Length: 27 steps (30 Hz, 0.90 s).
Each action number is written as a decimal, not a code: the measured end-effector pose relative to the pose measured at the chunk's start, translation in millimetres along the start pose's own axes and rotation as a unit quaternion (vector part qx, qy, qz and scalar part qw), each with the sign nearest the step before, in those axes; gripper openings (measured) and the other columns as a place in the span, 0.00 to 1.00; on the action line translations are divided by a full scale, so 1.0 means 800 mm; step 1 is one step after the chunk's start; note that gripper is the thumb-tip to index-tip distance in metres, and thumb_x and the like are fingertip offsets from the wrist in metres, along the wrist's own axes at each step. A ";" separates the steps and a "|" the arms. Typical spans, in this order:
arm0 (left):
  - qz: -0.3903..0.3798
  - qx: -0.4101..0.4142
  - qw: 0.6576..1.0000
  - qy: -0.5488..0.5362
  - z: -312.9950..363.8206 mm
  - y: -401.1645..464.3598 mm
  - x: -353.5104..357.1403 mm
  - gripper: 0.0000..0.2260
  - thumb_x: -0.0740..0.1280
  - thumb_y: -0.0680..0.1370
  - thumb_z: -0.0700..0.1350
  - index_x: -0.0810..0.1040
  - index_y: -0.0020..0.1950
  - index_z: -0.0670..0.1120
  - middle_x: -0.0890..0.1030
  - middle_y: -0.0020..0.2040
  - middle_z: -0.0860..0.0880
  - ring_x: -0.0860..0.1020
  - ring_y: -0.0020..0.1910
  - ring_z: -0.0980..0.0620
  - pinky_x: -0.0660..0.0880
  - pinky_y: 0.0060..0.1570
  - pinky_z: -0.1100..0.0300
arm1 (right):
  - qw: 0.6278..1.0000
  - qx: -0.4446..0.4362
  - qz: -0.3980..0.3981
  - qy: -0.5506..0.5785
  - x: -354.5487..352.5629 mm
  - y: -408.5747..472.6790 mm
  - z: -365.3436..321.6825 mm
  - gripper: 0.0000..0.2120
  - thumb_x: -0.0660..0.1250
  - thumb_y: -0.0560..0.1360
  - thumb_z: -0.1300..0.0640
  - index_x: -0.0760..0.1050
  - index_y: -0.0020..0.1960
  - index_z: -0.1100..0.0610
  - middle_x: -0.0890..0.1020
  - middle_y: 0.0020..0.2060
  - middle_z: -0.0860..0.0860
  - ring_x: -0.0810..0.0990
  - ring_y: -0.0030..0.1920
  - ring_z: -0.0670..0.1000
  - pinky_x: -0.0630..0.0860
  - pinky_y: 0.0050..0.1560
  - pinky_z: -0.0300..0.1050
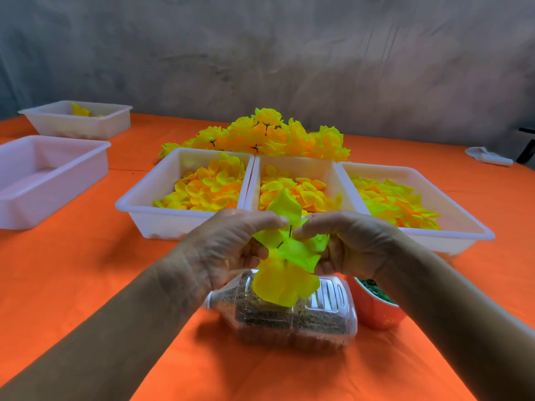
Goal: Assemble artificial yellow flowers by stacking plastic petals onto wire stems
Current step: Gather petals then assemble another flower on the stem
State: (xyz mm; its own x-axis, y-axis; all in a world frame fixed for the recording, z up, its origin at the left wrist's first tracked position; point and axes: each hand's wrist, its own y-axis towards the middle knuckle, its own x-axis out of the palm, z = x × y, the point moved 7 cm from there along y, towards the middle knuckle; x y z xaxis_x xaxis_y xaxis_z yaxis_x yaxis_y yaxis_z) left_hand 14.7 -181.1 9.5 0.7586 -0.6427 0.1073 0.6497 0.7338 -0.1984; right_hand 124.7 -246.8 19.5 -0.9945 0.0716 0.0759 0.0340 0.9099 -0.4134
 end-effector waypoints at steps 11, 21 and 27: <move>-0.029 -0.026 0.997 0.074 -0.009 0.010 -0.017 0.09 0.77 0.57 0.51 0.84 0.33 0.50 0.81 0.29 0.50 0.78 0.26 0.55 0.71 0.24 0.64 | 0.989 -0.071 0.078 -0.104 -0.016 -0.008 -0.016 0.11 0.72 0.66 0.68 0.79 0.46 0.56 0.83 0.30 0.52 0.81 0.28 0.47 0.77 0.28 0.38; -0.012 -0.024 0.996 0.088 -0.013 0.002 -0.015 0.08 0.70 0.72 0.38 0.80 0.32 0.44 0.81 0.30 0.47 0.77 0.25 0.55 0.69 0.25 0.66 | 0.971 -0.077 0.130 -0.185 -0.017 -0.008 -0.013 0.12 0.75 0.65 0.65 0.80 0.46 0.55 0.78 0.32 0.53 0.72 0.25 0.44 0.69 0.26 0.34; 0.004 -0.017 0.992 0.124 -0.016 0.001 -0.014 0.13 0.70 0.72 0.37 0.80 0.27 0.43 0.80 0.30 0.45 0.76 0.26 0.52 0.70 0.32 0.63 | 0.966 -0.075 0.137 -0.204 -0.014 -0.008 -0.008 0.10 0.74 0.66 0.66 0.80 0.43 0.53 0.76 0.31 0.50 0.72 0.33 0.46 0.66 0.30 0.37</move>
State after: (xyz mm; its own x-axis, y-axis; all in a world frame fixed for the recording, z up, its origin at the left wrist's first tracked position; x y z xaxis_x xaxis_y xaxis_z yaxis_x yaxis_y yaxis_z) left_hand 6.2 -176.2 -4.2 0.7260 -0.6741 -0.1360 0.6382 0.7342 -0.2316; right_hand 136.5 -250.4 27.0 -0.9011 0.1799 -0.3946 0.2861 0.9304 -0.2291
